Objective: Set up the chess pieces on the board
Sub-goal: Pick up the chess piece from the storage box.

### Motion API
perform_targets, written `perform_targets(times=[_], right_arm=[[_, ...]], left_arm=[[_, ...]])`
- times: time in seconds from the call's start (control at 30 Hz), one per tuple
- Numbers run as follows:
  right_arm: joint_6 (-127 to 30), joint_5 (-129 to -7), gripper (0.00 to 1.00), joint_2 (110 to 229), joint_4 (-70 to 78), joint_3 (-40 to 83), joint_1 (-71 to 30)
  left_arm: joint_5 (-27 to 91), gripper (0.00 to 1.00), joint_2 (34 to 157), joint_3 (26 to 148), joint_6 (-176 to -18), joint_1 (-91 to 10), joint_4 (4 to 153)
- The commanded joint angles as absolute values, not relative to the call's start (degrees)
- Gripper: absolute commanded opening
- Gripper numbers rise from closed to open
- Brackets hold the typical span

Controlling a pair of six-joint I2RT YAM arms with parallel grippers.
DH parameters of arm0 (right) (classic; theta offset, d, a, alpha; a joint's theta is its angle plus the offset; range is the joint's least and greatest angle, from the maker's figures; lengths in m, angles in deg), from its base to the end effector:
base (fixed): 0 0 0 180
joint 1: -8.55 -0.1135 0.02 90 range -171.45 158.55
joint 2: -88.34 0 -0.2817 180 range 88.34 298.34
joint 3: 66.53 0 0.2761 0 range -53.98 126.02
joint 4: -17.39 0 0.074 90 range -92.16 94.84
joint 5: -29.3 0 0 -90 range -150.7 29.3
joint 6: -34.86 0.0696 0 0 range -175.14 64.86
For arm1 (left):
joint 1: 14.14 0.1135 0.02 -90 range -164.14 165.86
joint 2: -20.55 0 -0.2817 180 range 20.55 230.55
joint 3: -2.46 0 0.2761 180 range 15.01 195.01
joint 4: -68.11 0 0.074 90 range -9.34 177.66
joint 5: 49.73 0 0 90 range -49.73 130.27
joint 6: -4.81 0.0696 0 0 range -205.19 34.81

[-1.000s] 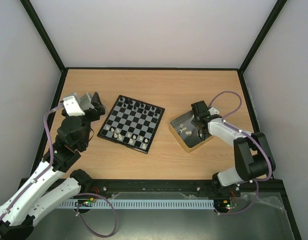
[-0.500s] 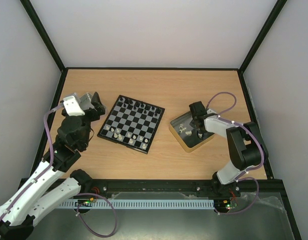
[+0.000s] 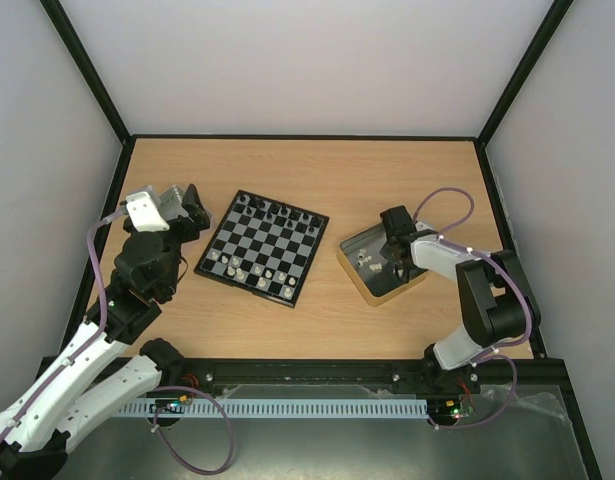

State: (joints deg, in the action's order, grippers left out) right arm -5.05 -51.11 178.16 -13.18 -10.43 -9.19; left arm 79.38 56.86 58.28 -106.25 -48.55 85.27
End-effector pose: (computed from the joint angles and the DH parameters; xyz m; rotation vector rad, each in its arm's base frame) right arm 0.2994 0.0836 0.1134 0.7939 2.5535 0.1543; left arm 0.1743 -0.0661 0.3778 -0.3640 1.5006 -0.2469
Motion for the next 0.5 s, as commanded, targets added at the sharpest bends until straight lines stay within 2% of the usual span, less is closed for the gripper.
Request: perform_targets(times=[0.0,0.2,0.47], right_arm=[[-4.8,-52.0,0.34,176.5,-16.3,-11.4,-9.0],[-4.3,-53.9,0.36,175.7,-16.5,-11.2,-9.0],[-4.7,-53.6,0.19,174.6,-16.9,-11.8,-9.1]], left_arm=[[79.4,0.99,56.9,57.9,-106.8,-48.2,84.0],[79.4,1.00,56.9,57.8,-106.8,-48.2,84.1],[79.2,0.99,56.9,57.7,-107.0,-48.1,83.9]])
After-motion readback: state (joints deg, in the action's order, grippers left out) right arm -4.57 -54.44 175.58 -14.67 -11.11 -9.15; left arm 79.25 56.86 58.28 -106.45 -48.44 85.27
